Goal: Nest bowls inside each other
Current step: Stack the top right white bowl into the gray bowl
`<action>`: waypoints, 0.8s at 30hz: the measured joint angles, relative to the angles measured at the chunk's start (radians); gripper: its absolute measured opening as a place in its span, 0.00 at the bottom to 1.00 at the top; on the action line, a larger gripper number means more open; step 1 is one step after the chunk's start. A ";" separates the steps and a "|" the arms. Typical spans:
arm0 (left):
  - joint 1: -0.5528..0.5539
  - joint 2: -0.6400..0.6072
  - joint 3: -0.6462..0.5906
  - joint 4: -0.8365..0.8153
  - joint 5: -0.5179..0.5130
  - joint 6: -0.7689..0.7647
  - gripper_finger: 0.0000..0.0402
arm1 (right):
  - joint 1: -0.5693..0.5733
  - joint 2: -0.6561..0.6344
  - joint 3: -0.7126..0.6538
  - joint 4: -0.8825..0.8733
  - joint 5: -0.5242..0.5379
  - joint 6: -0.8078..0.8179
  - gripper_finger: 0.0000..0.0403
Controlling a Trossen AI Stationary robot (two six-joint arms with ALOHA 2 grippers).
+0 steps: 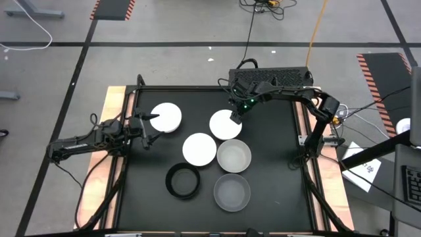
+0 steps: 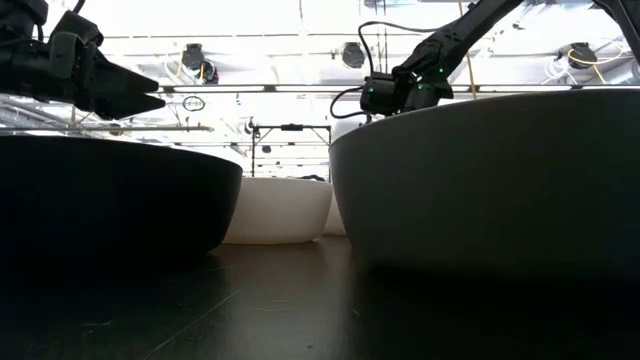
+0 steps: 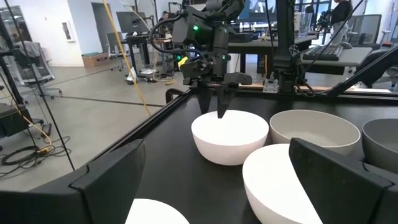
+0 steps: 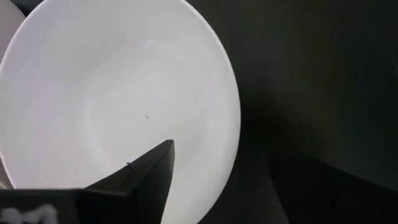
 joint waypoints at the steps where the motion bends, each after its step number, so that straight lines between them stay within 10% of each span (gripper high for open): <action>1: 0.000 0.000 0.000 0.000 0.000 0.000 0.99 | 0.000 0.000 0.000 0.000 0.000 0.000 0.58; 24: 0.000 0.000 0.000 -0.002 0.000 -0.002 0.99 | -0.018 0.000 0.000 -0.011 0.000 0.002 0.09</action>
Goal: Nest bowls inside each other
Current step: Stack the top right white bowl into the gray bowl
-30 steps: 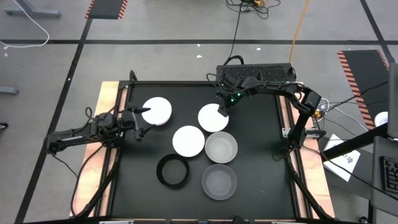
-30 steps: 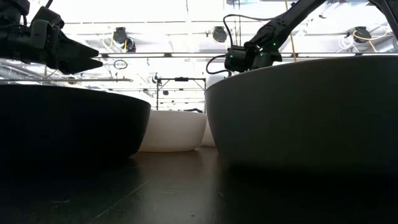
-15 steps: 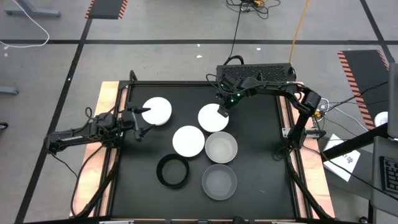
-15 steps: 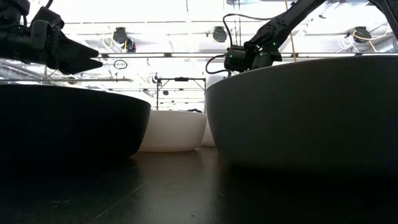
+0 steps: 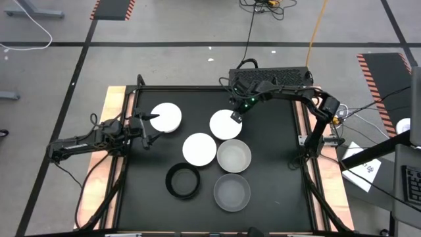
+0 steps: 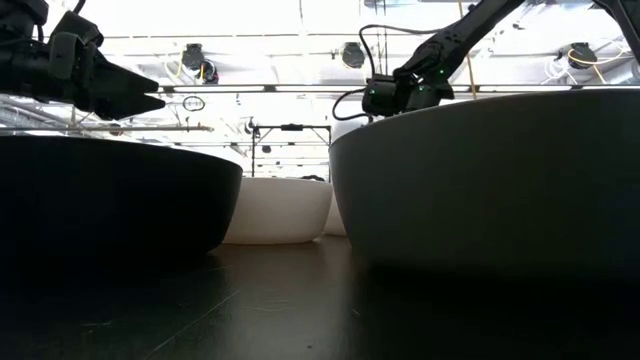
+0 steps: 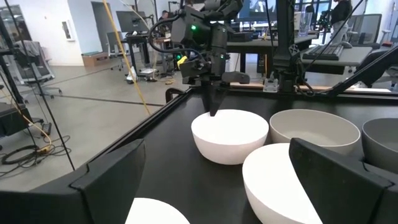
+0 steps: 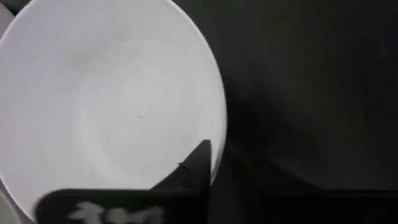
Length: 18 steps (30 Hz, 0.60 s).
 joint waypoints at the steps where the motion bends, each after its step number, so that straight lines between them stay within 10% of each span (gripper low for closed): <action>1: 0.000 0.000 0.000 0.000 0.000 0.000 0.99 | -0.002 0.000 0.000 -0.003 0.001 0.000 0.05; 18: 0.000 0.000 0.000 0.002 0.000 -0.003 0.99 | -0.012 0.000 0.000 0.006 0.000 -0.003 0.00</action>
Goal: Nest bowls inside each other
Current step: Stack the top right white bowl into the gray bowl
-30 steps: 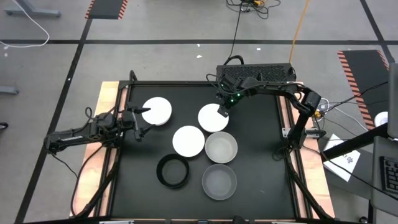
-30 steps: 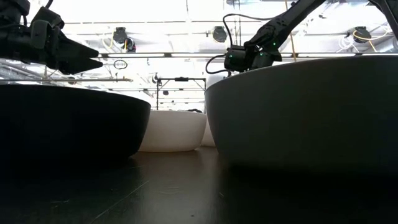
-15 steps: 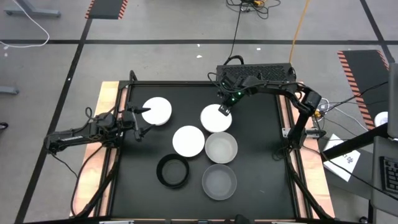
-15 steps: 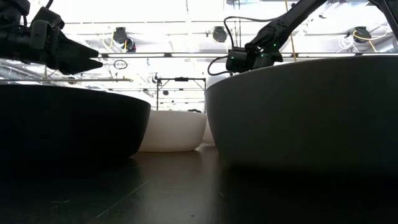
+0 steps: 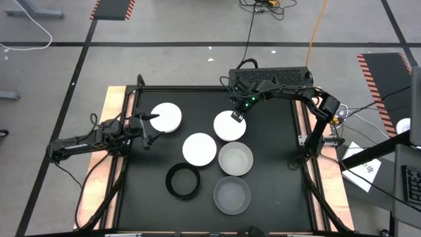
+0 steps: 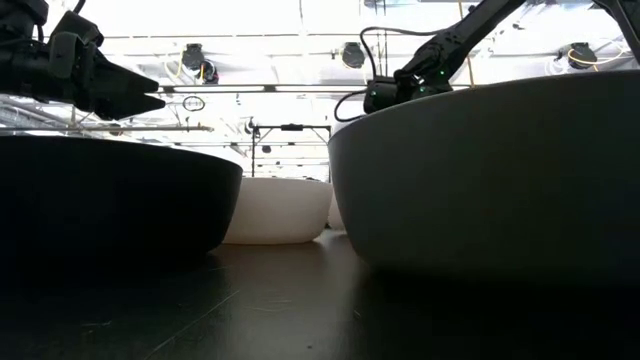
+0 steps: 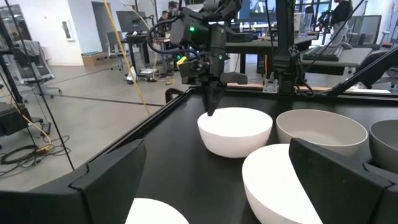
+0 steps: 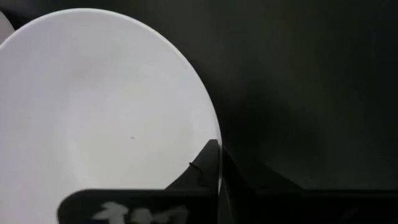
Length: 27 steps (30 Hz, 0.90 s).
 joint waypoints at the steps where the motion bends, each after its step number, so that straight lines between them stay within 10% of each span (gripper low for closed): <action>1: 0.000 0.000 0.000 0.000 0.000 0.000 0.99 | 0.000 0.000 0.000 0.007 0.000 0.000 0.00; 27: 0.000 0.000 0.000 -0.003 0.000 -0.004 0.99 | -0.006 0.000 0.326 -0.270 0.000 -0.107 0.00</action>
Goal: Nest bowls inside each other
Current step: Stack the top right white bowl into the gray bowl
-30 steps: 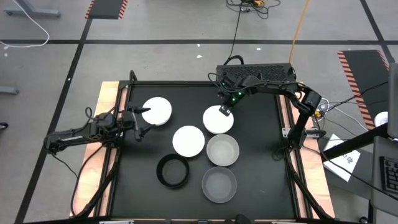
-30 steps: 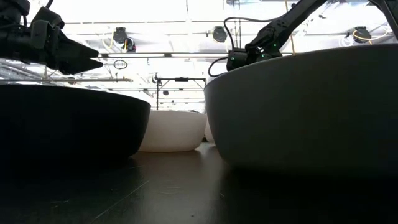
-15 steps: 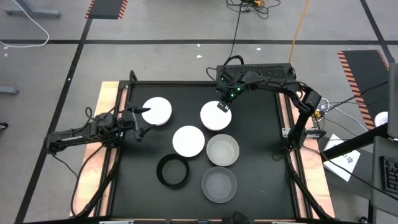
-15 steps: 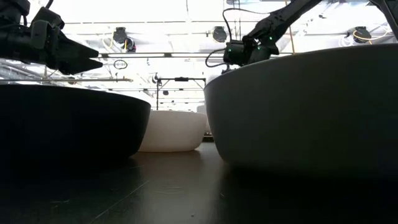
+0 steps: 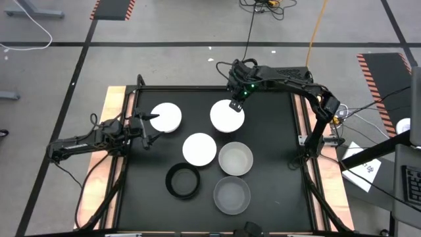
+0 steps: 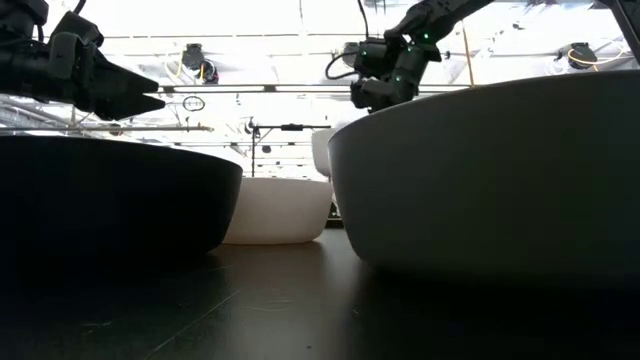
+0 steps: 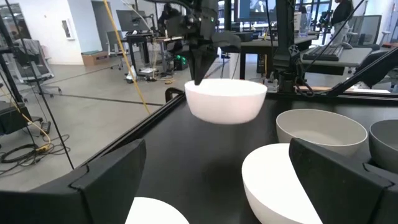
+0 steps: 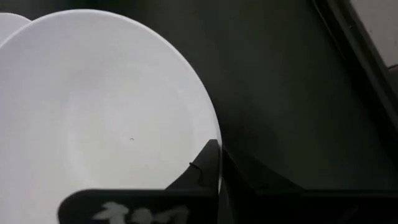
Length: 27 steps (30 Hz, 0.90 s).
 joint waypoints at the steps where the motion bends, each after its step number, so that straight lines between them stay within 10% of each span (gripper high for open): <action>1: 0.000 0.000 0.000 0.000 0.000 0.000 0.99 | -0.002 0.000 0.014 -0.013 0.000 -0.001 0.00; 13: 0.000 0.000 0.000 0.006 -0.001 0.000 0.99 | -0.034 0.000 0.166 -0.292 0.078 0.000 0.00; 27: 0.000 0.000 0.000 0.001 -0.001 -0.007 0.99 | 0.056 -0.039 0.169 -0.218 -0.008 -0.024 0.00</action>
